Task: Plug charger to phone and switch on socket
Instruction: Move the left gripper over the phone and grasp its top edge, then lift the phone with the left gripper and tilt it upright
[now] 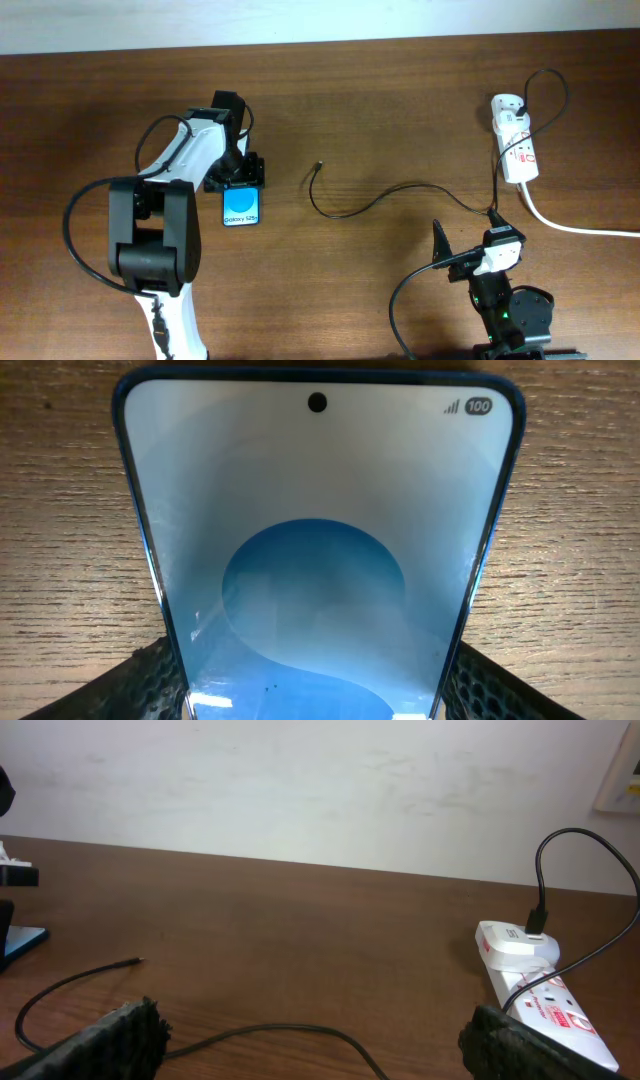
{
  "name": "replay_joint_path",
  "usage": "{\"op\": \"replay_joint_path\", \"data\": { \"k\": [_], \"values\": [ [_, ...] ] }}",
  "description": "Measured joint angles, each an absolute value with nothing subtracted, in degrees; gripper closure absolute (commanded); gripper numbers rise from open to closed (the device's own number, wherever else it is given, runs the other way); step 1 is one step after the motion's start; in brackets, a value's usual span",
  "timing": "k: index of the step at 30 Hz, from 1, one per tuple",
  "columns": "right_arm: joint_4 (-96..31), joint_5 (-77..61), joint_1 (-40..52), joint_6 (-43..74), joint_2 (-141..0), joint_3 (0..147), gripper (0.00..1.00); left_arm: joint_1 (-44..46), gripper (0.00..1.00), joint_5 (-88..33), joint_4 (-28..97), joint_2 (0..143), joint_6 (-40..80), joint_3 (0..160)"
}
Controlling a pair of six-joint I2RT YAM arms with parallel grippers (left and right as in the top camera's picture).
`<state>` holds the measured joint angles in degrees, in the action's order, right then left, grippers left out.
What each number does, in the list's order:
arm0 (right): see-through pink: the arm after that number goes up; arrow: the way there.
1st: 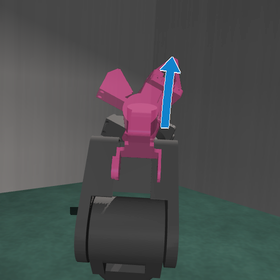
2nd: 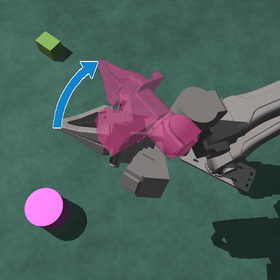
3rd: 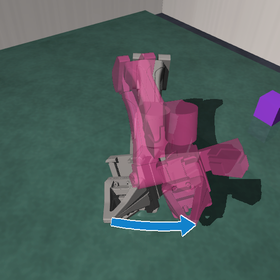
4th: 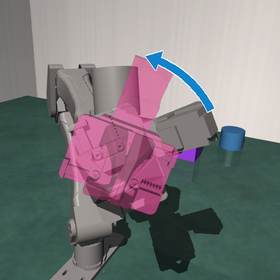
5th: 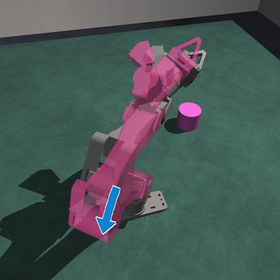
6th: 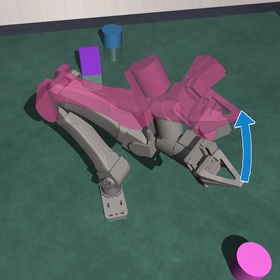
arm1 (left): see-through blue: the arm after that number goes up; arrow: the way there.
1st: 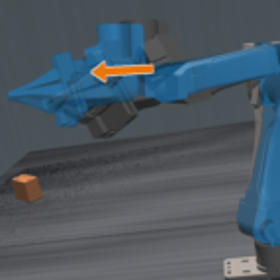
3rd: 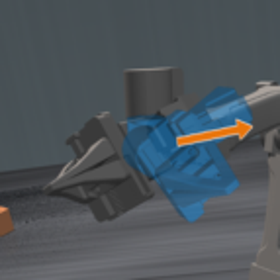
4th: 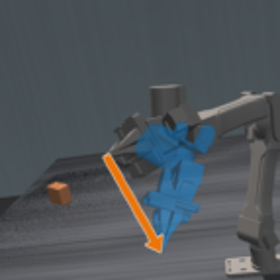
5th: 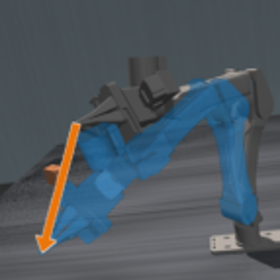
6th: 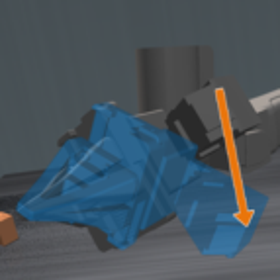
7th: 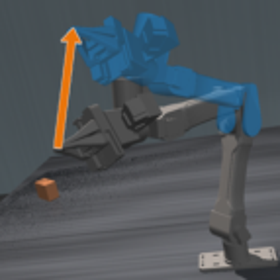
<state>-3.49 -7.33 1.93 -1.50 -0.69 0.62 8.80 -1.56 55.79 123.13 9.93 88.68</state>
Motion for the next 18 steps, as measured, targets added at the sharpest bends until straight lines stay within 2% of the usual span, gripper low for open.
{"op": "replay_joint_path", "data": {
  "k": [5,10,12,13,15,16,17,18],
  "values": [
    [-3.49,-7.33,1.93,-1.52,-0.69,0.62,0.02,8.62,0.32,-3.66,59.33,124.4,9.91,91.5],
    [-3.51,-7.31,1.93,-1.5,-0.69,0.62,0.02,8.95,0.31,-6.24,68.9,126.98,9.91,103.09],
    [-3.49,-7.31,1.93,-1.48,-0.69,0.62,0.01,8.99,0.35,-6.66,70.74,126.98,9.91,108.86],
    [-3.51,-7.31,1.93,-1.5,-0.69,0.62,0.01,8.99,0.41,-6.76,71.99,126.98,9.93,111.66],
    [-3.49,-7.31,1.93,-1.5,-0.69,0.62,0.02,8.99,0.76,-6.92,74.81,126.98,9.93,116.84],
    [-3.49,-7.33,1.93,-1.52,-0.69,0.62,0.02,8.99,0.9,-6.94,75.75,126.98,9.93,119.81],
    [-3.46,-7.31,1.93,-1.52,-0.69,0.62,0.02,8.99,1.0,-6.94,77.14,126.98,9.91,122.56],
    [-3.46,-7.31,1.93,-1.5,-0.69,0.62,0.02,8.99,1.0,-7.07,78.15,126.98,9.93,125.16]
  ]
}}
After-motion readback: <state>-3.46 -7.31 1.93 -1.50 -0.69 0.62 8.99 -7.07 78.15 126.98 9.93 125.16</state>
